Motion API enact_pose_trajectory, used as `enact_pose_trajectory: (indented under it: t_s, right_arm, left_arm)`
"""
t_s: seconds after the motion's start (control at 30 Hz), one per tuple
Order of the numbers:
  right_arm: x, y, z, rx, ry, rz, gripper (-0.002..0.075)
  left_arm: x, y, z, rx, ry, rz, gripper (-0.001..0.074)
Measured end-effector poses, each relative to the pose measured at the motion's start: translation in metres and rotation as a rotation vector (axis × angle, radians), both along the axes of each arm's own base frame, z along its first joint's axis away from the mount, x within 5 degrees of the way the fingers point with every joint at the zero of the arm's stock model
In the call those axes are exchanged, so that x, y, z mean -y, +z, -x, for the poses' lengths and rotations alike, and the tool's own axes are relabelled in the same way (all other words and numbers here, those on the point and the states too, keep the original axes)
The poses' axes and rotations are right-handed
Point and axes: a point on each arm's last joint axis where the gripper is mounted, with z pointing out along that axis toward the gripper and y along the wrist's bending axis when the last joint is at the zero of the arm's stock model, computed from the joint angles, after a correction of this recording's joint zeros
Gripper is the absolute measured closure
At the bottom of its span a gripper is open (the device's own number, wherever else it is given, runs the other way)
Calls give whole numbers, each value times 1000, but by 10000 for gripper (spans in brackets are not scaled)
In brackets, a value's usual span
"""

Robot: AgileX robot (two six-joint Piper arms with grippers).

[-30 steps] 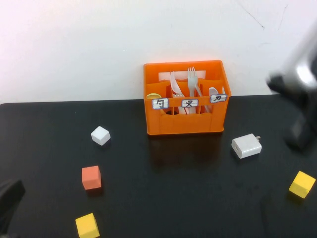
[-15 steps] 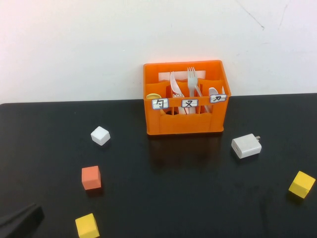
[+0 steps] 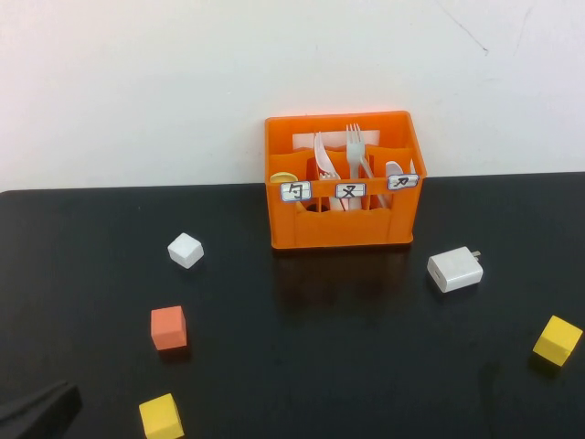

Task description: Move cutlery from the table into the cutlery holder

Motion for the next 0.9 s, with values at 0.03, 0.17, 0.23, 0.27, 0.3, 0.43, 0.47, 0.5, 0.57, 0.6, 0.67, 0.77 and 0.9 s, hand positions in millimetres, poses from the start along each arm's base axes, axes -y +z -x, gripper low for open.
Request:
enact_pose_trajectory:
  t_s: [0.03,0.17,0.23,0.27,0.3,0.43,0.47,0.5,0.57,0.6,0.67,0.77,0.9]
  right_arm:
    - [0,0,0,-1,-1,-3,728]
    - [0,0,0,-2,-2,-8,728]
    - [0,0,0,-2,-2,-8,728]
    - [0,0,0,-2,-2,-8,728]
    - [0,0,0,-2,-2,-8,728]
    - [0,0,0,-2,-2,-8,728]
    - [0,0,0,-2,-2,-8,728]
    - [0,0,0,-2,-2,-8,728]
    - [0,0,0,-2,-2,-8,728]
    - [0,0,0,-2,-2,-8,728]
    - [0,0,0,-2,-2,-8,728]
    - [0,0,0,-2,-2,-8,728]
    - [0,0,0,-2,-2,-8,728]
  left_arm:
    - [0,0,0,-2,0,-1,737]
    - [-1,-2,0,-21,4,-13,737]
    - [-1,-4,1,-38,8,-23,737]
    - [-1,-5,1,-47,10,-29,737]
    - [-2,-6,1,-56,12,-34,737]
    - [-2,-7,1,-72,15,-44,737]
    - [-2,-8,1,-73,15,-45,737]
    - [-2,-8,1,-73,15,-45,737]
    - [-2,-8,1,-74,16,-45,737]
    - [-2,-8,1,-74,16,-45,737]
    - [-2,-8,1,-75,16,-46,737]
    - [-2,-8,1,-75,16,-46,737]
    - [-2,-9,1,-72,17,-53,737]
